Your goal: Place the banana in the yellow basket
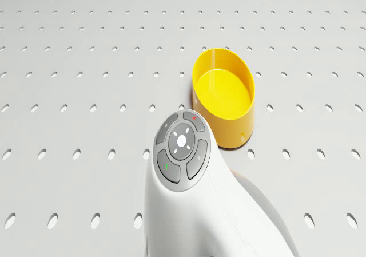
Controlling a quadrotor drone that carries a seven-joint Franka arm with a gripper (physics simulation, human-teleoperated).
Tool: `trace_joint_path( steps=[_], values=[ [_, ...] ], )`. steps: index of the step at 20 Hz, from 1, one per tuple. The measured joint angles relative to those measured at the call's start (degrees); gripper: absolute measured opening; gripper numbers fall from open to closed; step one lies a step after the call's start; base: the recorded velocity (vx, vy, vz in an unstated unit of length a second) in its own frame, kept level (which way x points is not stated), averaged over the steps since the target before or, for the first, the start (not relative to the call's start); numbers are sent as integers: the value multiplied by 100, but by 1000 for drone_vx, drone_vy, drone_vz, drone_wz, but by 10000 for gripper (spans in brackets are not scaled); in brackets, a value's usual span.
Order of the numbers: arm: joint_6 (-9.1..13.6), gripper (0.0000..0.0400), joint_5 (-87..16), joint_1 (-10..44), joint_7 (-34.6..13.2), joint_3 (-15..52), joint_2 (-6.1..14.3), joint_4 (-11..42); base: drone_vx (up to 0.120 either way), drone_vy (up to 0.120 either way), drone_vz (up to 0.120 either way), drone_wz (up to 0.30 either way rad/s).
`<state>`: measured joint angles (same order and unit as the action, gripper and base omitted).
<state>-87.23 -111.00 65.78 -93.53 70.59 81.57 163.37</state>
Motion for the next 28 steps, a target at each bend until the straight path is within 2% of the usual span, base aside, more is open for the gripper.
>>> trace_joint_path(
  steps=[7, 10, 17, 28],
  values=[
    [188, 189, 440, -11, 17, 471, -28, 103, 0, 0, 6, 0],
    [274, 192, 694, -1, -53, 737, -34, 142, 0, 0, 120, 0],
    [312, 192, 1016, 35, -150, 1055, 17, 172, -114, 114, 120, 0],
    [206, 192, 1158, 66, -200, 1166, 156, 173, -120, 120, 120, 0]
  ],
)
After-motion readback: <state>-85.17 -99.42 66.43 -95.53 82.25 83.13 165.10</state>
